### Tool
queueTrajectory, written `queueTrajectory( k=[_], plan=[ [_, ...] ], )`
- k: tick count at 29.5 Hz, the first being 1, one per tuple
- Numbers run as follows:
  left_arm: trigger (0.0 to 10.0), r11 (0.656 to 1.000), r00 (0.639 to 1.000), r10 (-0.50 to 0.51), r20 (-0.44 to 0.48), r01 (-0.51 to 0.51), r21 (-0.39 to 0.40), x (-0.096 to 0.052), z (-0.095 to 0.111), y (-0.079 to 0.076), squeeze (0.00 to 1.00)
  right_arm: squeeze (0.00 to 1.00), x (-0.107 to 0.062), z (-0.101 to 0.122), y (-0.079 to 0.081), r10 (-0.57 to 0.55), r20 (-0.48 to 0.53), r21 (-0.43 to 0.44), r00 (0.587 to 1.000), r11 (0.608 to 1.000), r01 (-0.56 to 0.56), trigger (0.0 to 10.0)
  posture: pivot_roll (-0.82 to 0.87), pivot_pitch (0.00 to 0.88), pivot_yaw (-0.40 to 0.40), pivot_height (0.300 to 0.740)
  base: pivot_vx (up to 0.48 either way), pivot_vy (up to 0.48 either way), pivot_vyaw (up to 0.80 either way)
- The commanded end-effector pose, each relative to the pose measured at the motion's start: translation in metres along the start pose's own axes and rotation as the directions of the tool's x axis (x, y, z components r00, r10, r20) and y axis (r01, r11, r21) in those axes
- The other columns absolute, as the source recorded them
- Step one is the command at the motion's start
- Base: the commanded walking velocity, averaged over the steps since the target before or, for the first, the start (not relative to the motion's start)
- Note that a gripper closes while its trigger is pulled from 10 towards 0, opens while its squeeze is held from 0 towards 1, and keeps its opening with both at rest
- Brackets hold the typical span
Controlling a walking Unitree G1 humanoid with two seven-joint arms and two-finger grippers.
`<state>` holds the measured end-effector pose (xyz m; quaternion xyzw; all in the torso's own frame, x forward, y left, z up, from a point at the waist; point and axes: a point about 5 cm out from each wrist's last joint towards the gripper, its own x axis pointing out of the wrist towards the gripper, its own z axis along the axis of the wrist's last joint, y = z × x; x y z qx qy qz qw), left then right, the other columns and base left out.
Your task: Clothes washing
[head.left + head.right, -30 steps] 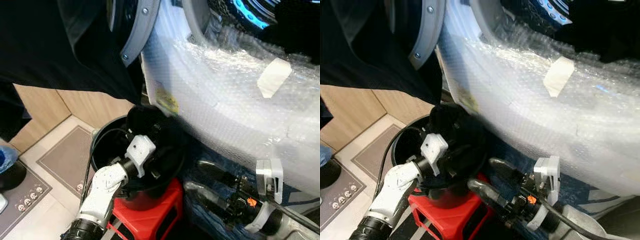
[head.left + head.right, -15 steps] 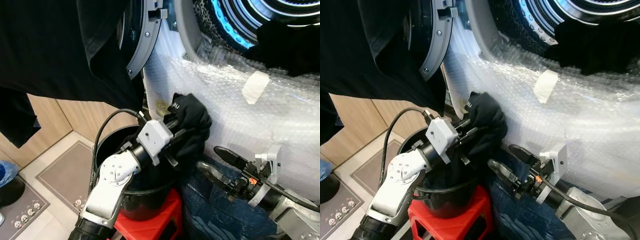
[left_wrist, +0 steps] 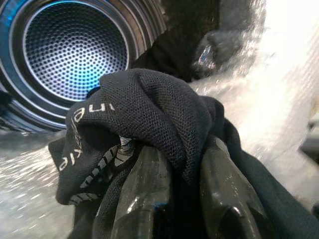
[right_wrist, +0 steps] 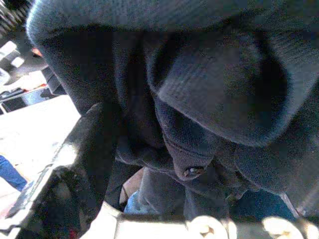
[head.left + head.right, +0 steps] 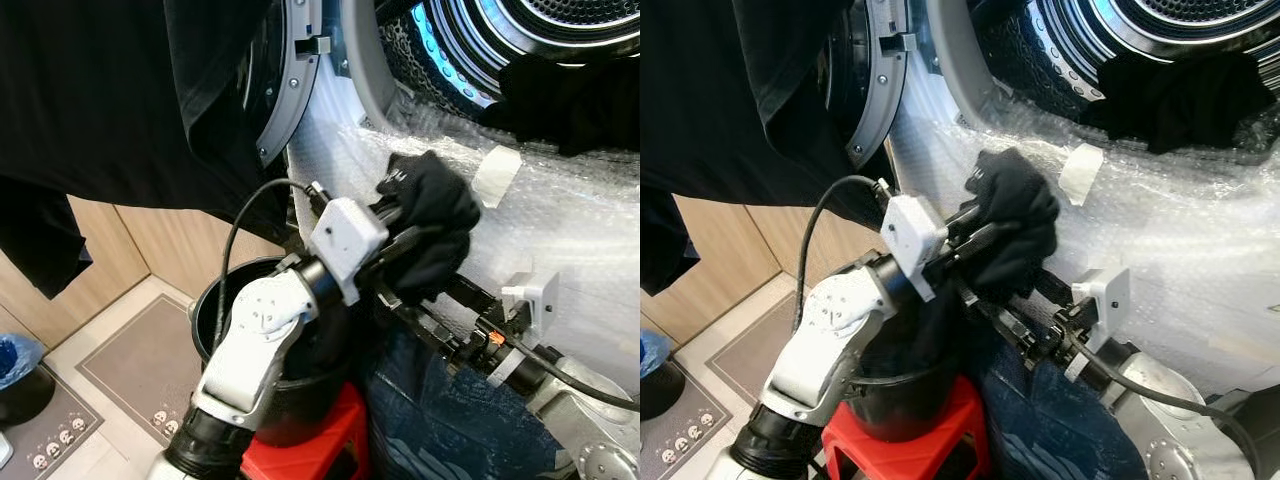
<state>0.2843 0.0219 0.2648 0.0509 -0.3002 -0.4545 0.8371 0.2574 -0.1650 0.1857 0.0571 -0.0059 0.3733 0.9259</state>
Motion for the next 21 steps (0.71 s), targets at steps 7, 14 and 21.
queueTrajectory(
  k=[7,14,21],
  plan=[
    [10.0,0.996,0.994,-0.039,0.101,0.046,-0.077,0.018,0.018,-0.011,0.0,0.0,0.019,0.012,0.007,-0.062,0.107,-0.003,0.992,0.998,0.062,10.0,-0.15,0.036,0.074,0.74,0.0,0.0,0.0],
    [10.0,0.981,0.99,-0.022,0.138,0.048,-0.188,0.023,0.024,-0.016,0.0,0.0,0.031,0.02,0.004,-0.146,0.204,0.052,0.968,0.989,0.139,10.0,-0.15,0.026,0.078,0.74,0.0,0.0,0.0],
    [10.0,0.963,0.986,0.0,0.169,0.045,-0.266,0.03,0.03,-0.019,0.0,0.0,0.044,0.023,0.006,-0.164,0.266,0.093,0.95,0.985,0.145,3.7,-0.14,0.02,0.08,0.74,0.0,0.0,0.0]
  ],
)
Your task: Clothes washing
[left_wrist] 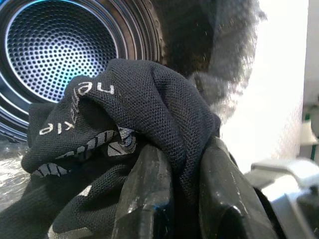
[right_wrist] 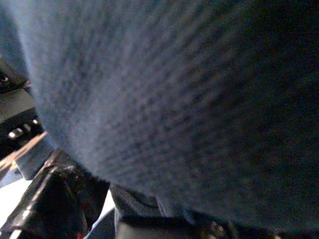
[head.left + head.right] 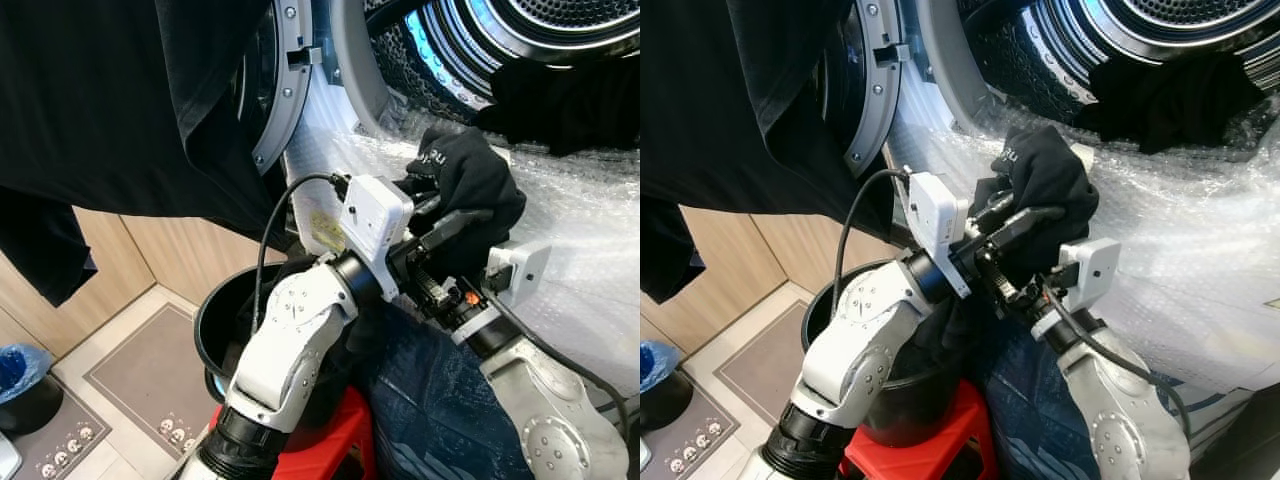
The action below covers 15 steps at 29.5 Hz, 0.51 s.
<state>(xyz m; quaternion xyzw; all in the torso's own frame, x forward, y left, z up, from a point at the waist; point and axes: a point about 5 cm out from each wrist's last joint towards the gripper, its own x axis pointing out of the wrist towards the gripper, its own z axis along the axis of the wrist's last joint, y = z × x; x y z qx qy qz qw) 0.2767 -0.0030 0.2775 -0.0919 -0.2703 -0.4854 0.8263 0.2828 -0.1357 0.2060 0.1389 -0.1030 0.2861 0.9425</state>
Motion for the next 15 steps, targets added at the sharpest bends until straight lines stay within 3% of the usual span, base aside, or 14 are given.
queueTrajectory(
  k=[1,2,3,4,15],
  plan=[
    [10.0,0.999,0.996,-0.054,0.075,0.054,0.002,0.0094,0.0177,-0.0097,0.0,0.0,0.0061,0.0043,0.0026,0.01,0.029,0.005,1.0,1.0,-0.01,3.7,-0.14,0.02,0.08,0.74,0.0,0.0,0.0],
    [10.0,0.999,0.995,-0.05,0.081,0.051,-0.016,0.0099,0.0184,-0.0101,0.0,0.0,0.0072,0.0043,0.0032,0.01,0.036,0.011,0.999,1.0,-0.011,1.2,-0.14,0.018,0.08,0.74,0.0,0.0,0.0],
    [10.0,0.998,0.995,-0.048,0.084,0.05,-0.028,0.0103,0.0188,-0.0103,0.0,0.0,0.008,0.0044,0.0035,0.01,0.041,0.014,0.999,1.0,-0.011,1.2,-0.14,0.018,0.08,0.74,0.0,0.0,0.0],
    [10.0,0.998,0.995,-0.045,0.087,0.049,-0.038,0.0105,0.0192,-0.0104,0.0,0.0,0.0086,0.004,0.004,0.014,0.045,0.022,0.999,1.0,-0.015,0.0,-0.14,0.017,0.081,0.74,0.0,0.0,0.0],
    [10.0,0.995,0.995,-0.008,0.095,0.017,-0.101,0.01,0.0213,-0.0079,0.0,0.0,0.0106,0.0077,0.0064,0.04,0.117,0.06,0.992,0.997,-0.048,0.0,-0.14,0.007,0.076,0.74,0.0,0.0,0.0]
  ],
)
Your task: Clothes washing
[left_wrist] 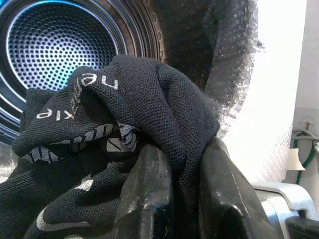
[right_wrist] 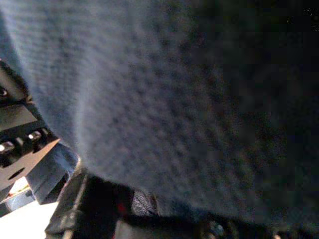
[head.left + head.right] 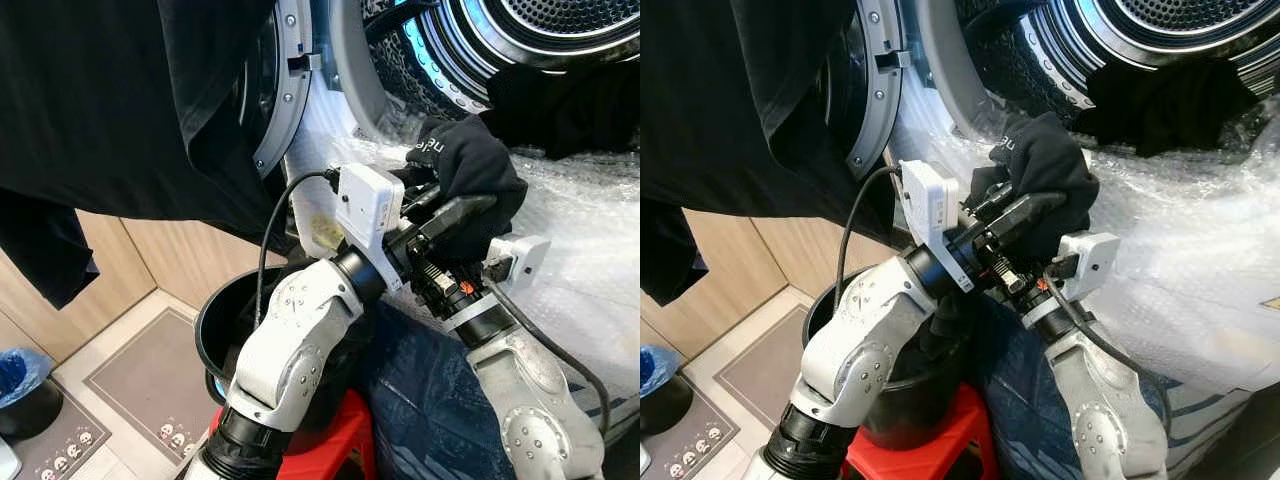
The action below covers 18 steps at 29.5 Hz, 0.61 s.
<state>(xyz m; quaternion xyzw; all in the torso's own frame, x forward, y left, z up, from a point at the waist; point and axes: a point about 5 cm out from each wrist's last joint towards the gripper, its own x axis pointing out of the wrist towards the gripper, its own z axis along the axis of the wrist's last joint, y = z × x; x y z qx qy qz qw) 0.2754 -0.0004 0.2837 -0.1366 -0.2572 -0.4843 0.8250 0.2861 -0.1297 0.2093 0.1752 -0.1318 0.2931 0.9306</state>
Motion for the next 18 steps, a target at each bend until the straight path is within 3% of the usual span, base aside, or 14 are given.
queueTrajectory(
  k=[1,11,12,13,14,18],
  plan=[
    [10.0,0.999,0.997,-0.038,0.07,0.039,-0.021,0.0089,0.0137,-0.0096,0.0,0.0,0.0046,0.0079,0.0028,0.025,0.051,0.011,0.998,1.0,-0.026,0.0,-0.14,0.008,0.076,0.74,0.0,0.0,0.0],
    [10.0,0.999,0.998,-0.014,0.061,0.017,-0.036,0.0056,0.0137,-0.0068,0.0,0.0,0.0048,0.0119,0.0023,0.034,0.076,0.026,0.997,0.999,-0.036,0.0,-0.13,0.023,0.067,0.74,0.0,0.0,0.0],
    [10.0,0.999,0.998,-0.01,0.061,0.013,-0.041,0.0048,0.0138,-0.0063,0.12,0.0,0.0049,0.0121,0.0022,0.034,0.078,0.029,0.996,0.999,-0.037,0.0,-0.13,0.024,0.067,0.74,0.0,0.0,0.0],
    [10.0,0.999,0.998,-0.006,0.06,0.009,-0.044,0.0043,0.0138,-0.0059,0.31,0.0,0.0049,0.0123,0.0021,0.034,0.08,0.031,0.996,0.999,-0.036,0.0,-0.13,0.027,0.067,0.74,0.0,0.0,0.0],
    [10.0,0.999,0.998,0.0,0.056,0.002,-0.046,0.0038,0.0137,-0.0052,1.0,0.0,0.005,0.0125,0.002,0.034,0.082,0.032,0.996,0.999,-0.037,0.0,-0.13,0.029,0.066,0.74,0.0,0.0,0.0],
    [10.0,0.999,0.998,0.002,0.055,0.0,-0.049,0.0035,0.0138,-0.0049,1.0,0.0,0.0051,0.0128,0.0019,0.033,0.084,0.034,0.996,0.999,-0.036,0.0,-0.12,0.033,0.066,0.74,0.0,0.0,0.0]
  ],
)
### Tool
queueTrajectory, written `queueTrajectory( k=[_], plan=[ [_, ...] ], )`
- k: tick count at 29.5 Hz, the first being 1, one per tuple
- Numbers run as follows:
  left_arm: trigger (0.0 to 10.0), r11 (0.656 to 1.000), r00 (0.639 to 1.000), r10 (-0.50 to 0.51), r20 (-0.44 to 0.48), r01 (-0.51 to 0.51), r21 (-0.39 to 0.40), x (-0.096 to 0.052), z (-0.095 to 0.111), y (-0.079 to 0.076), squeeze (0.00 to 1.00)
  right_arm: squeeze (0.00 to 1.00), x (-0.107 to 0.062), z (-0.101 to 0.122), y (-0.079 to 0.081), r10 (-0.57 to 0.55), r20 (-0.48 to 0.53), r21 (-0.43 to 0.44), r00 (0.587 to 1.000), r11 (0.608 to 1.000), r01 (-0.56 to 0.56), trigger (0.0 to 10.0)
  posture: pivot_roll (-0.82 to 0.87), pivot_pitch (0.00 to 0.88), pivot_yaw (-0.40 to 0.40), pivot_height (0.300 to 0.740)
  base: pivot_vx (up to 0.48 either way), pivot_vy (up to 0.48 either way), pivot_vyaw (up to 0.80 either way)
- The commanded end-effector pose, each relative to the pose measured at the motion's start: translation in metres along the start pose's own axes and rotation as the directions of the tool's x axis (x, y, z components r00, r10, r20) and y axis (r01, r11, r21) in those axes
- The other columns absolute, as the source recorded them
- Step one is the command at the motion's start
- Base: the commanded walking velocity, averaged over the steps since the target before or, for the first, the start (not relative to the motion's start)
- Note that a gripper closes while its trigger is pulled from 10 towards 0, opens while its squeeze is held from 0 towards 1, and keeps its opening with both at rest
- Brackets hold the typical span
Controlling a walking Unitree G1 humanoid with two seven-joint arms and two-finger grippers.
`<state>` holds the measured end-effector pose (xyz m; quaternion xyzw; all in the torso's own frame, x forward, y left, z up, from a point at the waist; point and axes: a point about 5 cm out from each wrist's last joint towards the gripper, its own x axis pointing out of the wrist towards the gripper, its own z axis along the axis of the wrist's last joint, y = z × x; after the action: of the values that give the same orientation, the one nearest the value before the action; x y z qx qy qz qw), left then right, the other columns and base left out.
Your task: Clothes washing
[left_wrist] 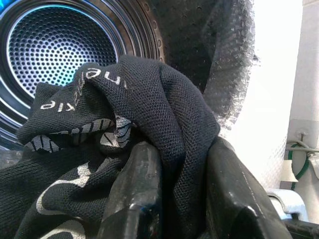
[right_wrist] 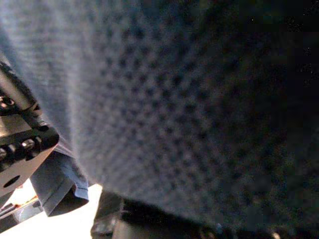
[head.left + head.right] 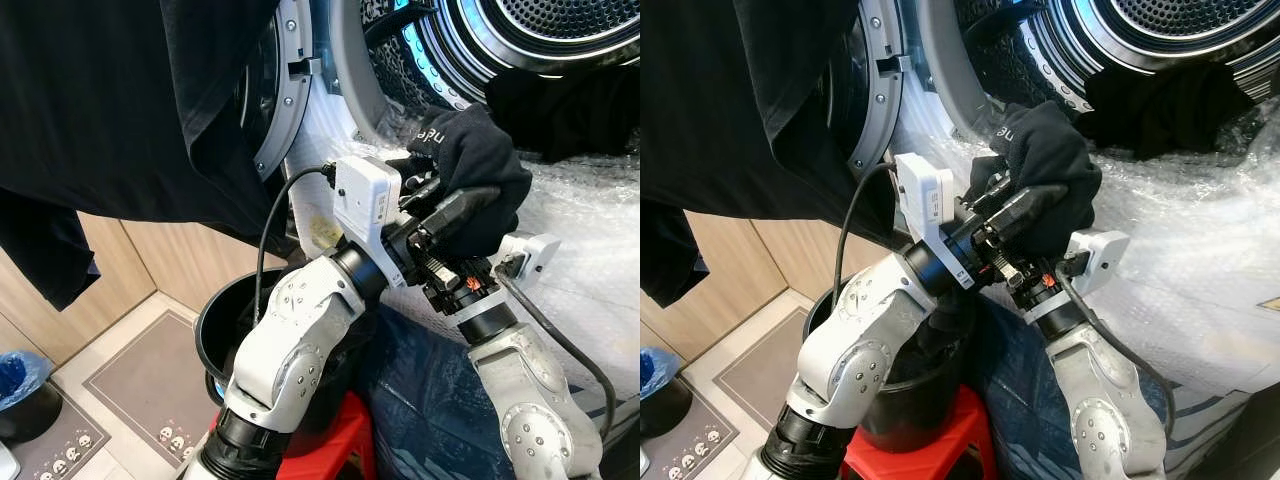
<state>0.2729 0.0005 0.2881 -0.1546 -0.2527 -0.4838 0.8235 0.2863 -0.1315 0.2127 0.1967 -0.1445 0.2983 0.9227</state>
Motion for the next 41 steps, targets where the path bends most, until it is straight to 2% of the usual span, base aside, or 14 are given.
queueTrajectory(
  k=[1,11,13,14,19,21,25,27,30,33,35,37,40,41],
  plan=[
    [10.0,1.0,0.999,-0.009,0.044,0.01,-0.015,0.003,0.009,-0.004,1.0,0.0,0.005,0.009,0.003,0.022,0.046,-0.001,0.999,1.0,-0.022,0.0,-0.12,0.033,0.066,0.74,0.0,0.0,0.0],
    [10.0,1.0,0.999,-0.01,0.03,0.01,-0.009,0.0,0.011,-0.003,1.0,0.0,0.009,0.015,-0.002,0.02,0.079,-0.013,0.997,1.0,-0.019,0.0,-0.11,0.039,0.07,0.74,0.0,0.0,0.0],
    [10.0,0.998,0.999,-0.037,-0.007,0.037,0.06,-0.003,0.009,-0.004,1.0,0.0,0.01,0.019,-0.006,0.016,0.09,-0.031,0.996,0.999,-0.014,0.0,-0.11,0.039,0.07,0.74,0.0,0.0,0.0],
    [10.0,0.988,0.997,-0.068,-0.046,0.073,0.136,-0.008,0.005,-0.007,1.0,0.0,0.01,0.022,-0.009,0.016,0.098,-0.037,0.995,0.999,-0.013,0.0,-0.1,0.034,0.064,0.74,0.0,0.0,0.0],
    [10.0,0.978,0.993,-0.096,-0.076,0.108,0.18,-0.014,0.005,-0.01,1.0,0.0,0.01,0.028,-0.015,0.025,0.116,-0.052,0.993,0.998,-0.02,0.0,-0.09,0.031,0.059,0.74,0.0,0.0,0.0],
    [10.0,0.959,0.984,-0.131,-0.119,0.156,0.238,-0.02,0.006,-0.011,1.0,0.0,0.007,0.036,-0.016,0.104,0.121,-0.046,0.987,0.994,-0.099,0.0,-0.09,0.031,0.056,0.74,0.0,0.0,0.0],
    [10.0,0.946,0.973,-0.168,-0.161,0.205,0.252,-0.027,0.006,-0.011,1.0,0.0,0.006,0.039,-0.016,0.162,0.104,-0.054,0.981,0.986,-0.157,0.0,-0.08,0.034,0.049,0.74,0.0,0.0,0.0],
    [10.0,0.929,0.958,-0.204,-0.204,0.255,0.268,-0.038,0.008,-0.009,1.0,0.0,0.005,0.043,-0.015,0.255,0.063,-0.064,0.965,0.966,-0.251,0.0,-0.07,0.035,0.044,0.74,0.0,0.0,0.0],
    [10.0,0.907,0.942,-0.231,-0.243,0.299,0.296,-0.041,0.008,-0.009,1.0,0.0,0.004,0.046,-0.015,0.316,0.038,-0.077,0.948,0.947,-0.312,0.0,-0.07,0.034,0.042,0.74,0.0,0.0,0.0],
    [10.0,0.825,0.912,-0.274,-0.307,0.387,0.413,-0.047,0.008,-0.012,1.0,0.0,0.004,0.05,-0.016,0.39,-0.01,-0.079,0.921,0.917,-0.39,0.0,-0.07,0.033,0.04,0.74,0.0,0.0,0.0],
    [10.0,0.801,0.895,-0.276,-0.351,0.416,0.431,-0.051,0.005,-0.012,1.0,0.0,0.005,0.053,-0.017,0.413,-0.02,-0.097,0.911,0.906,-0.413,0.0,-0.07,0.033,0.039,0.74,0.0,0.0,0.0],
    [10.0,0.748,0.855,-0.3,-0.422,0.486,0.452,-0.058,0.0,-0.013,1.0,0.0,0.011,0.062,-0.022,0.425,-0.016,-0.114,0.905,0.899,-0.424,0.0,-0.07,0.033,0.037,0.74,0.0,0.0,0.0],
    [10.0,0.742,0.832,-0.316,-0.456,0.516,0.428,-0.062,-0.003,-0.014,1.0,0.0,0.014,0.067,-0.023,0.437,-0.018,-0.127,0.899,0.891,-0.436,0.0,-0.07,0.032,0.036,0.74,0.0,0.0,0.0],
    [10.0,0.728,0.814,-0.321,-0.483,0.539,0.424,-0.064,-0.005,-0.015,1.0,0.0,0.017,0.073,-0.025,0.445,-0.018,-0.142,0.895,0.885,-0.443,0.0,-0.07,0.033,0.032,0.74,0.0,0.0,0.0]
  ],
)
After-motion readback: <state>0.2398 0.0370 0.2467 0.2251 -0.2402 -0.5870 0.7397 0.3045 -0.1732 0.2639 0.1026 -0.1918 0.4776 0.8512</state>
